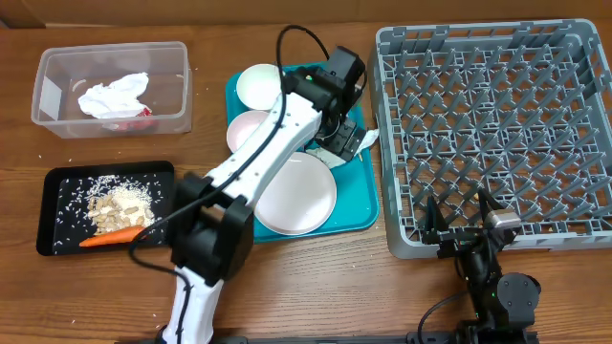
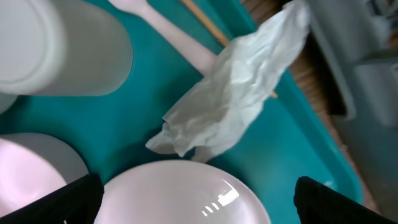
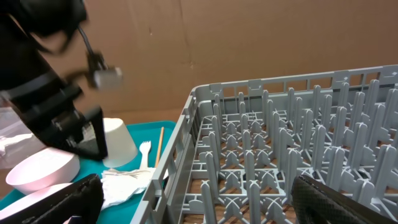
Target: Sort waste into correct bins and load items into the dishwasher rack
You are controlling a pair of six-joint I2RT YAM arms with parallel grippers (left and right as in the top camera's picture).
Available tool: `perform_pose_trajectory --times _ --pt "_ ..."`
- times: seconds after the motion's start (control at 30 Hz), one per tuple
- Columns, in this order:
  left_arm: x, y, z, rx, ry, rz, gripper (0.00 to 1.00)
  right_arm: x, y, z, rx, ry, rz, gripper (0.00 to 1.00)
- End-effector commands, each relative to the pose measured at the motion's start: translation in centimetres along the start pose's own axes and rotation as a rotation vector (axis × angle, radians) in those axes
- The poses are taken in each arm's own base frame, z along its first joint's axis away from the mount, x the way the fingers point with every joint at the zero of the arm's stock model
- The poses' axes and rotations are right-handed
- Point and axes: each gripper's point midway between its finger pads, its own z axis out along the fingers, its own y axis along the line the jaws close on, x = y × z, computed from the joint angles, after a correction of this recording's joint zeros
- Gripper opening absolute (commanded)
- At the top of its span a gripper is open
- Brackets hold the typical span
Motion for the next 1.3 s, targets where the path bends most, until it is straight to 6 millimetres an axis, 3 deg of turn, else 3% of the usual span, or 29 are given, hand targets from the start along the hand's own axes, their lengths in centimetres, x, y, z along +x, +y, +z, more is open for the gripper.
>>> perform_pose_trajectory --times 0.0,0.17,0.3,0.37,0.5,0.53,0.67,0.7,0.77,0.9,1.03,1.17,1.27 --pt "1.1 1.2 3.9 -0.063 0.074 0.034 1.00 0.2 -0.1 0.0 0.006 -0.002 0.004 1.00" --pt "1.4 0.9 7.1 -0.053 0.103 0.054 0.97 0.2 -0.1 0.0 0.005 -0.002 0.004 1.00" --pt "1.0 0.7 7.3 -0.052 0.087 0.068 0.93 0.2 -0.1 0.0 0.006 -0.002 0.004 1.00" --pt "0.6 0.7 7.4 -0.051 0.072 0.071 0.76 0.2 -0.1 0.0 0.006 -0.002 0.004 1.00" --pt "0.7 0.3 7.4 -0.027 0.076 0.071 0.56 0.2 -0.1 0.0 0.005 -0.002 0.004 1.00" --pt "0.8 -0.2 7.5 0.001 0.079 0.073 0.47 0.2 -0.1 0.0 0.005 -0.002 0.004 1.00" --pt "1.2 -1.4 7.6 0.071 0.091 0.077 0.35 0.2 -0.1 0.0 0.006 -0.002 0.004 1.00" --pt "1.5 -1.5 7.7 0.079 0.100 0.076 0.22 0.2 -0.1 0.0 0.005 -0.002 0.004 1.00" --pt "1.8 -1.5 7.7 0.078 0.111 0.076 0.04 0.2 -0.1 0.0 0.006 -0.002 0.004 1.00" --pt "2.2 -1.4 7.1 0.071 0.126 0.049 0.04 0.2 -0.1 0.0 0.006 -0.002 0.004 1.00" --pt "0.8 -1.4 3.1 0.070 0.055 0.015 0.04 0.2 -0.1 0.0 0.006 -0.002 0.004 1.00" --pt "-1.3 -1.2 -4.7 0.078 -0.111 -0.019 0.04 0.2 -0.1 0.0 0.005 -0.002 0.004 1.00" --pt "-2.2 0.0 -10.9 0.078 -0.249 -0.060 0.04 0.2 -0.1 0.0 0.006 -0.002 0.004 1.00"
